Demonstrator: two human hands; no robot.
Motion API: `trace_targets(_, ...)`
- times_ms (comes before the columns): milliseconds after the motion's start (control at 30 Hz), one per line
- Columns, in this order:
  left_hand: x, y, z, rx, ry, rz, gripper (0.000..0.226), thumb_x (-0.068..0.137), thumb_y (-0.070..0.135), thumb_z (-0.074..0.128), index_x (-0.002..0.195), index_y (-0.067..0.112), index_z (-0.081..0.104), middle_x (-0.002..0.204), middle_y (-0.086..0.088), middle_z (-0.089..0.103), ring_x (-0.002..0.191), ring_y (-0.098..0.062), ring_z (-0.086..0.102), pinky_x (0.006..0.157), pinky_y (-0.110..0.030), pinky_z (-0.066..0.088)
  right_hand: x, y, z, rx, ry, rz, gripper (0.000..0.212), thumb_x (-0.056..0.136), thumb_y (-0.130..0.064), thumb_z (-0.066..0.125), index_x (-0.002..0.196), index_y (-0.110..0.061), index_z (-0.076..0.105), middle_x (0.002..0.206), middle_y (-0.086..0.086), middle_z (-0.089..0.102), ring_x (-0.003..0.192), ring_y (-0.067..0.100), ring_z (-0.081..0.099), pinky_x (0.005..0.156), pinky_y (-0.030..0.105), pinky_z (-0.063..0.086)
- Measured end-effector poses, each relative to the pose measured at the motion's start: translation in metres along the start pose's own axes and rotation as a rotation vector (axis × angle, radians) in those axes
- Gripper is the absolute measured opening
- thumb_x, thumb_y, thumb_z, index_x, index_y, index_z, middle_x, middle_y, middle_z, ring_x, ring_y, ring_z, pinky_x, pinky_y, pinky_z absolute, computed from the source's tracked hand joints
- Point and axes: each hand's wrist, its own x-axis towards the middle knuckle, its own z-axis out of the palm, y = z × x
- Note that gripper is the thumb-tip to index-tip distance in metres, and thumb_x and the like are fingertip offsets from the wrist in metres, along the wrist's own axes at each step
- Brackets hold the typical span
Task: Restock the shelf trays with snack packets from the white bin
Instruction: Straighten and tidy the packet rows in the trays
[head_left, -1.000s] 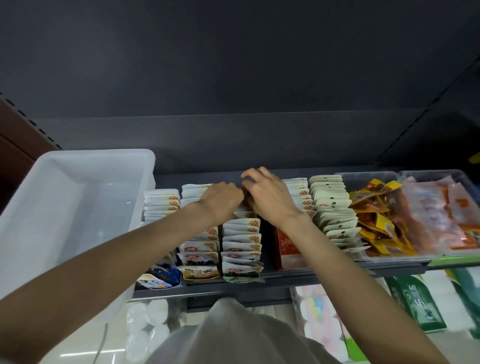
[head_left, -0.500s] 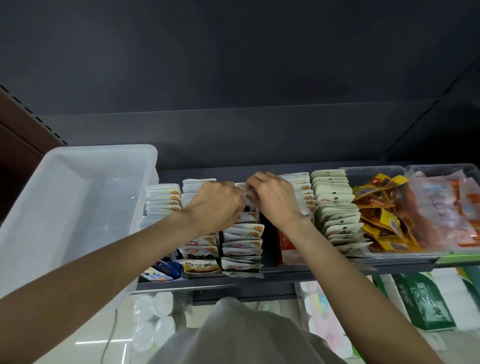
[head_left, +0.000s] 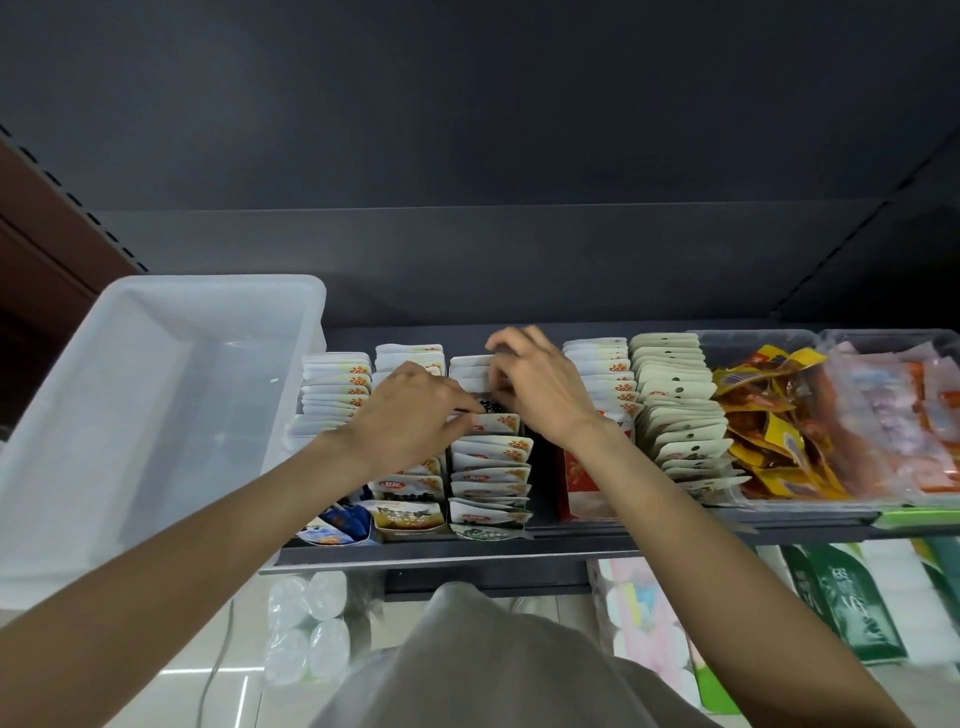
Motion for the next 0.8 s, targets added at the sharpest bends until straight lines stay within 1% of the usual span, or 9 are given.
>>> trace_targets(100,0.001,-0.001,0.000,-0.035,-0.008,-0.026,0.027,0.095,0.035,0.050,0.114,0.028,0.068,0.111,0.004,0.070,0.100,-0.018,0.062,0.099,-0.033,0.039,-0.003,0.003,0.000,-0.071,-0.023,-0.047,0.010,0.076,-0.010,0.073,0.085,-0.011,0.071,0.123,0.002,0.056,0.114,0.025,0.048,0.083,0.035,0.043)
trace_targets(133,0.001,-0.001,0.001,-0.034,-0.006,-0.029,0.027,0.095,0.035,0.051,0.113,0.028,0.069,0.108,0.004,0.071,0.099,-0.019,0.062,0.098,-0.034,0.040,-0.003,0.003,0.001,-0.102,0.019,-0.071,0.011,0.072,-0.010,0.075,0.082,-0.010,0.073,0.117,0.004,0.059,0.109,0.027,0.052,0.080,0.037,0.046)
trace_targets(233,0.000,-0.002,0.003,-0.019,-0.009,-0.033,0.026,0.095,0.034,0.051,0.110,0.027,0.070,0.103,0.001,0.072,0.095,-0.023,0.063,0.096,-0.036,0.042,-0.003,0.001,-0.001,-0.142,0.137,-0.120,0.013,0.064,-0.011,0.081,0.074,-0.011,0.074,0.101,0.003,0.062,0.096,0.026,0.057,0.072,0.033,0.047)
trace_targets(333,-0.001,-0.002,0.004,-0.022,0.003,-0.034,0.026,0.094,0.033,0.051,0.111,0.027,0.070,0.105,0.002,0.072,0.097,-0.023,0.063,0.096,-0.037,0.043,-0.005,0.002,-0.002,-0.143,0.196,-0.108,0.025,0.060,-0.007,0.082,0.083,-0.012,0.074,0.094,0.002,0.062,0.086,0.024,0.058,0.068,0.032,0.047)
trace_targets(400,-0.001,-0.003,0.004,-0.029,0.011,-0.034,0.025,0.094,0.033,0.052,0.112,0.028,0.070,0.106,0.002,0.072,0.097,-0.023,0.063,0.095,-0.037,0.044,-0.007,0.003,-0.001,-0.155,0.206,-0.091,0.028,0.060,-0.006,0.082,0.086,-0.014,0.074,0.093,0.000,0.063,0.084,0.022,0.059,0.068,0.031,0.048)
trace_targets(500,-0.001,-0.003,0.005,-0.030,0.010,-0.041,0.026,0.094,0.034,0.051,0.113,0.029,0.068,0.107,0.003,0.071,0.099,-0.023,0.062,0.095,-0.038,0.044,-0.008,0.002,0.002,-0.141,0.179,-0.032,0.024,0.062,-0.010,0.083,0.085,-0.012,0.075,0.097,0.001,0.063,0.088,0.023,0.059,0.070,0.031,0.049)
trace_targets(633,-0.002,-0.002,0.004,-0.055,0.015,-0.041,0.026,0.095,0.033,0.051,0.111,0.027,0.070,0.104,0.002,0.072,0.096,-0.022,0.064,0.094,-0.036,0.044,0.001,-0.004,-0.003,-0.085,0.041,0.036,0.021,0.073,-0.016,0.078,0.089,-0.008,0.069,0.112,0.004,0.056,0.101,0.026,0.052,0.080,0.038,0.049)
trace_targets(733,-0.002,-0.001,0.004,-0.059,0.021,-0.039,0.025,0.095,0.032,0.051,0.110,0.027,0.071,0.102,0.001,0.072,0.093,-0.020,0.065,0.092,-0.034,0.045,0.005,-0.005,-0.005,-0.172,-0.026,-0.029,0.017,0.081,-0.012,0.068,0.097,-0.009,0.067,0.126,0.005,0.051,0.113,0.027,0.046,0.086,0.038,0.043)
trace_targets(800,-0.002,-0.001,0.003,-0.077,0.015,-0.045,0.025,0.094,0.031,0.052,0.111,0.027,0.070,0.105,0.002,0.072,0.094,-0.019,0.065,0.093,-0.034,0.045,0.007,-0.003,-0.004,-0.199,-0.073,-0.069,0.025,0.087,-0.009,0.057,0.111,-0.012,0.066,0.135,0.004,0.045,0.121,0.027,0.040,0.092,0.037,0.037)
